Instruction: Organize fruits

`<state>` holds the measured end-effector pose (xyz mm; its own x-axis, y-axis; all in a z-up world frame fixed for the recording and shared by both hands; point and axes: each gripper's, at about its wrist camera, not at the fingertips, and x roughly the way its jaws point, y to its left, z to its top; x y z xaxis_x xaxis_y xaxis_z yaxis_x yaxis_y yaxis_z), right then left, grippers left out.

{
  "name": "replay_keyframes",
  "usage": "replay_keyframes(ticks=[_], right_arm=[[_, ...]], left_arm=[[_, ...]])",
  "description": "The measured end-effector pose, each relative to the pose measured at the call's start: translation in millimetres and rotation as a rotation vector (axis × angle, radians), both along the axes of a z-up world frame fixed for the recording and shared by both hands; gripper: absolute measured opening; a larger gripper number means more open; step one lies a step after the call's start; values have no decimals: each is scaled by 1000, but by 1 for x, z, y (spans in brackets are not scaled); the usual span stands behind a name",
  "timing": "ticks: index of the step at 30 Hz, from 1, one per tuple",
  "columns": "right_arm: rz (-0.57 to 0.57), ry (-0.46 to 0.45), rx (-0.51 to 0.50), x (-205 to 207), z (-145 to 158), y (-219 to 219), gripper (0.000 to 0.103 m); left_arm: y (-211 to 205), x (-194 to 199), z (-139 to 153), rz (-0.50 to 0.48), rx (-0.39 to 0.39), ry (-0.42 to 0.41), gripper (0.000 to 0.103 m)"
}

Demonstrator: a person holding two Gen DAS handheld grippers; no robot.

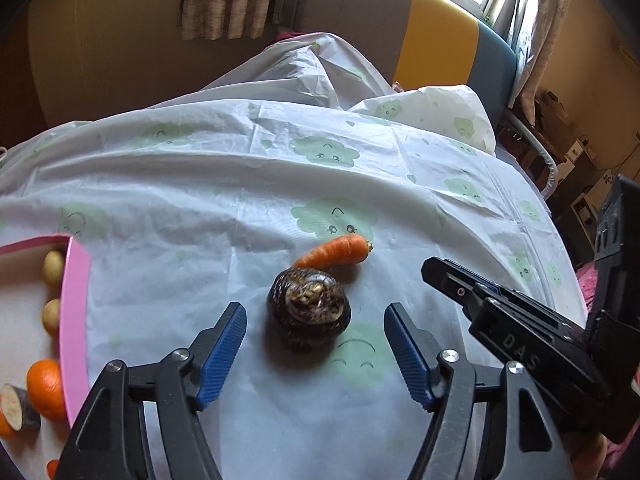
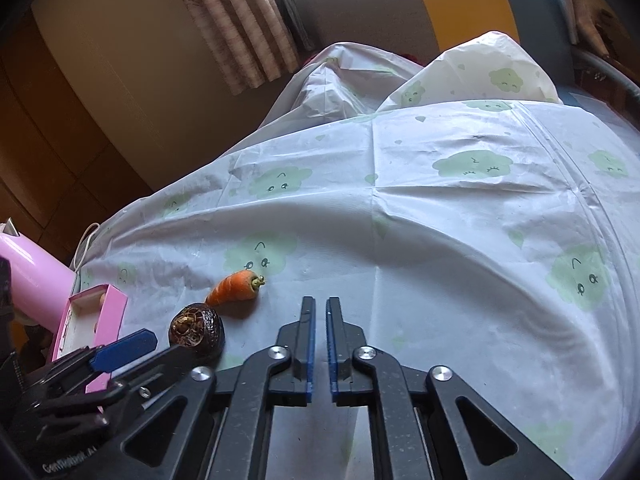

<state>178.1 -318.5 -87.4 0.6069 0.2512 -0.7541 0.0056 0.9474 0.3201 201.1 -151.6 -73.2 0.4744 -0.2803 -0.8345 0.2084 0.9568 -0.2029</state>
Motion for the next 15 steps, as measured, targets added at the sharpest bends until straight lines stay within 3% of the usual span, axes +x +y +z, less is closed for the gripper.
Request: replay_keyframes(ticks=[3,6,9,11,13,15], right_arm=[[8,-4,3,3,1,2,17],[24,-7,6,6,3,7,17],[55,-8,13,10,4,15,18],[90,-14,21,13,4,24,29],[117,-27,6,16,5,35,57],[142,-31,-8,23,5,44,68]], left_arm=[[1,10,-9,22,1,16,70],[11,10,-13,41,-17,22,48],[26,7,-12,69,-59,49,47],[34,0,-10,89,-51,48,47],[39,-9,-9,90,-48,52,47],[41,-18,-8,96,-25,45,47]])
